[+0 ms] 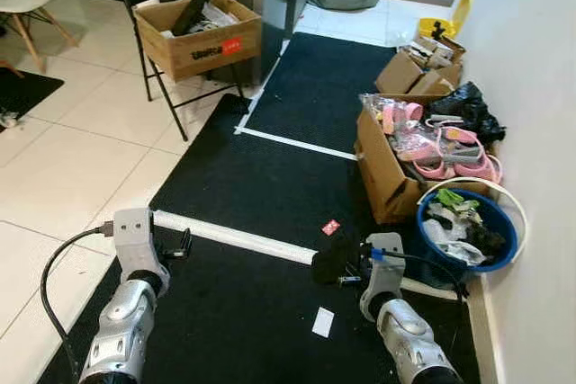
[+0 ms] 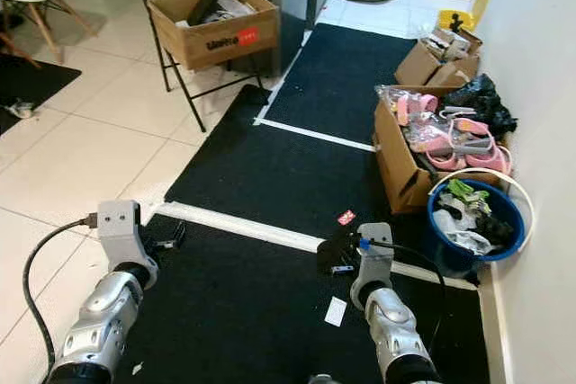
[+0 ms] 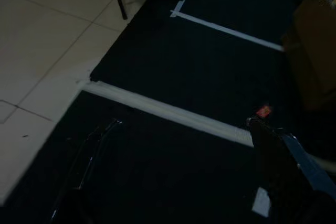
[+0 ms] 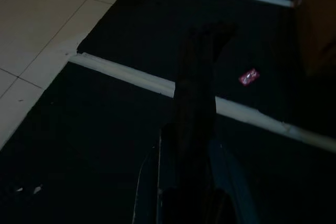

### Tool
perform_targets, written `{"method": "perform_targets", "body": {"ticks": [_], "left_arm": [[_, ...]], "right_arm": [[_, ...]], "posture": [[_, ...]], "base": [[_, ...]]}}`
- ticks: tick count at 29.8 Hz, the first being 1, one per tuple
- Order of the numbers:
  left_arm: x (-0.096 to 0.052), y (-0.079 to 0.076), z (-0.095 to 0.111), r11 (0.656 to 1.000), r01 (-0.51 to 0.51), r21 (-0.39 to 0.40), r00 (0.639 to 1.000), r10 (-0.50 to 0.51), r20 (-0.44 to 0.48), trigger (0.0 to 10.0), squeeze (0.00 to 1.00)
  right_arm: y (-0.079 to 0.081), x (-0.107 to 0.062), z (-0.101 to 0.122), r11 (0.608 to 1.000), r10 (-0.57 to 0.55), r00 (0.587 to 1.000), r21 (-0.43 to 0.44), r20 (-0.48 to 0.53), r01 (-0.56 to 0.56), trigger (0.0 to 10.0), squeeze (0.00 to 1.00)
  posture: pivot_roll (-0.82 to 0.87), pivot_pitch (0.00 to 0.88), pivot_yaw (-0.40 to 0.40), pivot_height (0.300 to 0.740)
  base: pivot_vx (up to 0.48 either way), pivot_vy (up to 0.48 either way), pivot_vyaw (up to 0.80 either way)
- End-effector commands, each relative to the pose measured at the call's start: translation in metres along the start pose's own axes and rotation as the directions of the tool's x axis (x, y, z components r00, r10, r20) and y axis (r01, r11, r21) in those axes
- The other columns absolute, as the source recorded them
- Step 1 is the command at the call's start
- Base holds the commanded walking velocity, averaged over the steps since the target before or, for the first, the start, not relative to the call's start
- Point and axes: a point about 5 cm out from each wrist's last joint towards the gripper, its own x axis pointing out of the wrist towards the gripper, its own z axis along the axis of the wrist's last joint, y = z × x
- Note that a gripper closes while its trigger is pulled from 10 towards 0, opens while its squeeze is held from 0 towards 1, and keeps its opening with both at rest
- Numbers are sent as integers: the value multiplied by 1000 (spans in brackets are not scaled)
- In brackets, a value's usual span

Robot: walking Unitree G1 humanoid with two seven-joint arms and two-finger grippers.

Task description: Picking trash to rubbish bin

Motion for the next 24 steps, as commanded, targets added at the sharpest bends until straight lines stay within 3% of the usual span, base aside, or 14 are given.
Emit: {"method": "perform_targets", "body": {"ticks": [1, 9, 24], "left_arm": [[-4, 0, -11, 1000, 13, 21, 999, -12, -38, 10000, 0], [-7, 1, -11, 999, 8, 46, 1000, -6, -31, 10000, 0], [-3, -1, -4, 998, 17, 56, 1000, -17, 13, 10000, 0]], "right_arm": [[-2, -4, -6, 1000, 2, 1000, -20, -11, -2, 10000, 0], [5, -10, -18, 991, 85, 995, -102, -46, -90, 10000, 0], [-2, -11, -17, 999, 29, 999, -23, -24, -30, 10000, 0]], "posture": [[48, 134, 3, 740], [51, 134, -1, 740], [43, 114, 1, 740]], "base": [[0, 0, 0], [0, 0, 0], [0, 0, 0]]}}
